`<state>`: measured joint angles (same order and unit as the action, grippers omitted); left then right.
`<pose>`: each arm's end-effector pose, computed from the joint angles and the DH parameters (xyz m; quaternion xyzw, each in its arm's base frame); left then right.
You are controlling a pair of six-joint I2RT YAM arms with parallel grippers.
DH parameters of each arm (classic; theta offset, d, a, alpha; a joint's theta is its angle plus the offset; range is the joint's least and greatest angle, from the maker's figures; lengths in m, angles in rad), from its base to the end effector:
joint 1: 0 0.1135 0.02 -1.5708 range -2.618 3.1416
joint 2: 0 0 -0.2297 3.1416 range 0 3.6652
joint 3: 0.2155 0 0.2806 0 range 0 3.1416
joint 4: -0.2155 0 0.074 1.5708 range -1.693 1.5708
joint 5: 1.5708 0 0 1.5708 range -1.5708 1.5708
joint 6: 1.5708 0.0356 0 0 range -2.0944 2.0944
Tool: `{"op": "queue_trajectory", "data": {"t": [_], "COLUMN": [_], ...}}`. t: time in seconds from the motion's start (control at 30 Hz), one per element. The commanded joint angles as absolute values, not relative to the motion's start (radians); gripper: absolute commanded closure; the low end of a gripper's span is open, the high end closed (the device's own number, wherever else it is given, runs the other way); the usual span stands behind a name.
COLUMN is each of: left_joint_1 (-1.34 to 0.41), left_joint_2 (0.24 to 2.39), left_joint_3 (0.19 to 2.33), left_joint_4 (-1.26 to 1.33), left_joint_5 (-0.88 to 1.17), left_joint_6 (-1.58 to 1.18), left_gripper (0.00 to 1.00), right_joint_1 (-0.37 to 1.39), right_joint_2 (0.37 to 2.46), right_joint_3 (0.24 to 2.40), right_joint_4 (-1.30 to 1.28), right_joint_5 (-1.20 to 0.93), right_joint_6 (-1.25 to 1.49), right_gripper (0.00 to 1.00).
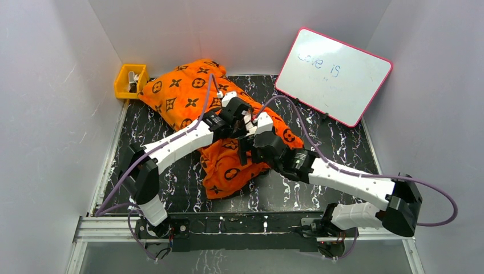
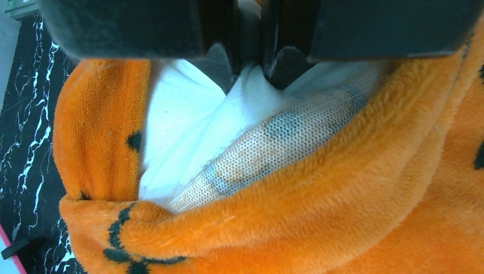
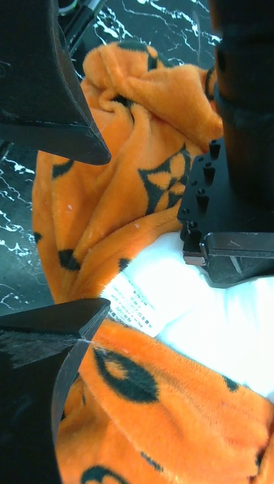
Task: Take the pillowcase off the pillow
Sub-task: Remove the pillow from the pillowcase.
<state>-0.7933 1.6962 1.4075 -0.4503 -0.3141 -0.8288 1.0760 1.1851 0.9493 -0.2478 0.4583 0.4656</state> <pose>0.2943 -0.2833 0.2482 -0.0792 0.9022 -0.1908 0.3786 0.1601 0.2635 0.2714 -0.1384 0.8303 0.2115 0.4968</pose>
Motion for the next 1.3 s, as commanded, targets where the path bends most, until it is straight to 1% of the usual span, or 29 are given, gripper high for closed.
{"op": "queue_trajectory", "data": {"t": [0.0,0.03,0.07,0.1,0.13,0.23,0.27,0.3,0.47,0.5,0.57,0.63,0.67,0.7,0.77,0.83,0.9,0.97,1.0,1.1,1.27], "left_joint_1": [-0.735,-0.720,-0.706,-0.689,-0.675,-0.640,-0.631,-0.626,-0.604,-0.604,-0.604,-0.604,-0.604,-0.604,-0.604,-0.604,-0.604,-0.604,-0.604,-0.604,-0.604], "left_joint_2": [1.610,1.605,1.600,1.597,1.594,1.602,1.607,1.615,1.660,1.672,1.689,1.680,1.665,1.642,1.585,1.519,1.451,1.393,1.371,1.332,1.322], "left_joint_3": [1.445,1.443,1.440,1.438,1.439,1.473,1.491,1.520,1.648,1.680,1.727,1.723,1.698,1.666,1.581,1.486,1.393,1.311,1.262,1.202,1.187], "left_joint_4": [-0.458,-0.455,-0.449,-0.440,-0.430,-0.421,-0.421,-0.421,-0.409,-0.412,-0.425,-0.425,-0.420,-0.413,-0.399,-0.386,-0.366,-0.349,-0.338,-0.313,-0.296], "left_joint_5": [-0.350,-0.336,-0.323,-0.309,-0.299,-0.294,-0.299,-0.305,-0.315,-0.308,-0.279,-0.228,-0.209,-0.191,-0.169,-0.160,-0.164,-0.173,-0.176,-0.183,-0.188], "left_joint_6": [-0.810,-0.813,-0.816,-0.818,-0.818,-0.819,-0.821,-0.825,-0.844,-0.833,-0.809,-0.782,-0.773,-0.762,-0.751,-0.747,-0.750,-0.762,-0.769,-0.784,-0.784], "left_gripper": [1.00,1.00,1.00,1.00,1.00,1.00,1.00,1.00,1.00,1.00,1.00,1.00,1.00,1.00,1.00,1.00,1.00,1.00,1.00,1.00,1.00], "right_joint_1": [1.075,1.075,1.074,1.075,1.079,1.099,1.110,1.123,1.244,1.262,1.270,1.268,1.265,1.251,1.168,1.041,0.914,0.834,0.810,0.775,0.768], "right_joint_2": [1.229,1.236,1.242,1.243,1.238,1.200,1.187,1.175,1.173,1.173,1.144,1.065,1.025,0.984,0.927,0.932,1.008,1.119,1.179,1.320,1.458], "right_joint_3": [0.940,0.932,0.923,0.913,0.896,0.823,0.798,0.774,0.723,0.724,0.741,0.778,0.808,0.839,0.907,0.992,1.109,1.225,1.279,1.383,1.459], "right_joint_4": [-0.064,-0.058,-0.055,-0.056,-0.055,-0.043,-0.042,-0.043,-0.084,-0.095,-0.102,-0.114,-0.127,-0.131,-0.122,-0.153,-0.243,-0.344,-0.387,-0.467,-0.527], "right_joint_5": [0.445,0.415,0.379,0.344,0.314,0.257,0.248,0.241,0.265,0.278,0.304,0.408,0.485,0.544,0.565,0.497,0.413,0.342,0.311,0.231,0.119], "right_joint_6": [0.433,0.442,0.447,0.462,0.476,0.523,0.540,0.555,0.611,0.623,0.633,0.596,0.570,0.534,0.466,0.435,0.424,0.409,0.399,0.381,0.383], "right_gripper": [0.08,0.13,0.22,0.39,0.53,0.84,0.96,1.00,1.00,0.99,0.59,0.25,0.09,0.02,0.02,0.01,0.01,0.02,0.01,0.01,0.01]}}
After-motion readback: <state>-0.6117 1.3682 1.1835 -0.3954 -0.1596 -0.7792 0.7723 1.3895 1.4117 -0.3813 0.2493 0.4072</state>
